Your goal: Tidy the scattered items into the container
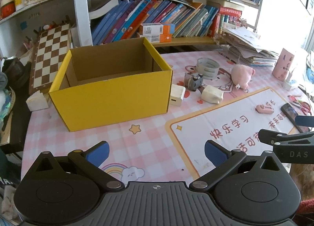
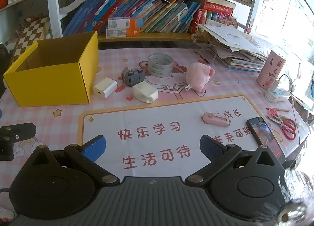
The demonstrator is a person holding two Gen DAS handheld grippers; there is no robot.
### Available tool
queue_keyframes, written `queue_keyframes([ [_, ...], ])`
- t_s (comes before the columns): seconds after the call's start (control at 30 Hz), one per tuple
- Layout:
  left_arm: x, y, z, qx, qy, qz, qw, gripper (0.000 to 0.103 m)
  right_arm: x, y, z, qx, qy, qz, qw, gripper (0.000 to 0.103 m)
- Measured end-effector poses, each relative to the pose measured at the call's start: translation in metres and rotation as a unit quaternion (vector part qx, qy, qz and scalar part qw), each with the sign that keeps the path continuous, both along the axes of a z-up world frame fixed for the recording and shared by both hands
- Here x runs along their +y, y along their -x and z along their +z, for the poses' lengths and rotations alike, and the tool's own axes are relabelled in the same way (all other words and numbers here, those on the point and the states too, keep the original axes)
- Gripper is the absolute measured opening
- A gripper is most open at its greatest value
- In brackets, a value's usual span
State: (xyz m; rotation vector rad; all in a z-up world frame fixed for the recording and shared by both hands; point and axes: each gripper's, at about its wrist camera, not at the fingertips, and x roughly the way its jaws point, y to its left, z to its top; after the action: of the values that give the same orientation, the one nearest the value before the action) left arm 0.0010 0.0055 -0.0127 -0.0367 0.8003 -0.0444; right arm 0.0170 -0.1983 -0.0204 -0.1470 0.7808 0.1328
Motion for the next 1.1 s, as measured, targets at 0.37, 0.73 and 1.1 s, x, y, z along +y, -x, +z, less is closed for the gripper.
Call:
queue_keyframes([
  [0.37, 0.002, -0.002, 0.0016, 0.001, 0.001, 0.004, 1.0, 0.103, 0.0018, -0.0004, -0.0006, -0.002, 0.0, 0.003, 1.0, 0.103],
  [0.73, 0.0019, -0.0022, 0.0019, 0.003, 0.001, 0.003, 1.0, 0.103, 0.0035, -0.0023, 0.0014, -0.002, 0.0, 0.001, 1.0, 0.103],
  [1.1, -0.001, -0.0008, 0.0027, 0.001, 0.001, -0.001, 1.0, 0.103, 0.0001, -0.0002, 0.0021, -0.004, -0.002, -0.002, 1.0, 0.103],
])
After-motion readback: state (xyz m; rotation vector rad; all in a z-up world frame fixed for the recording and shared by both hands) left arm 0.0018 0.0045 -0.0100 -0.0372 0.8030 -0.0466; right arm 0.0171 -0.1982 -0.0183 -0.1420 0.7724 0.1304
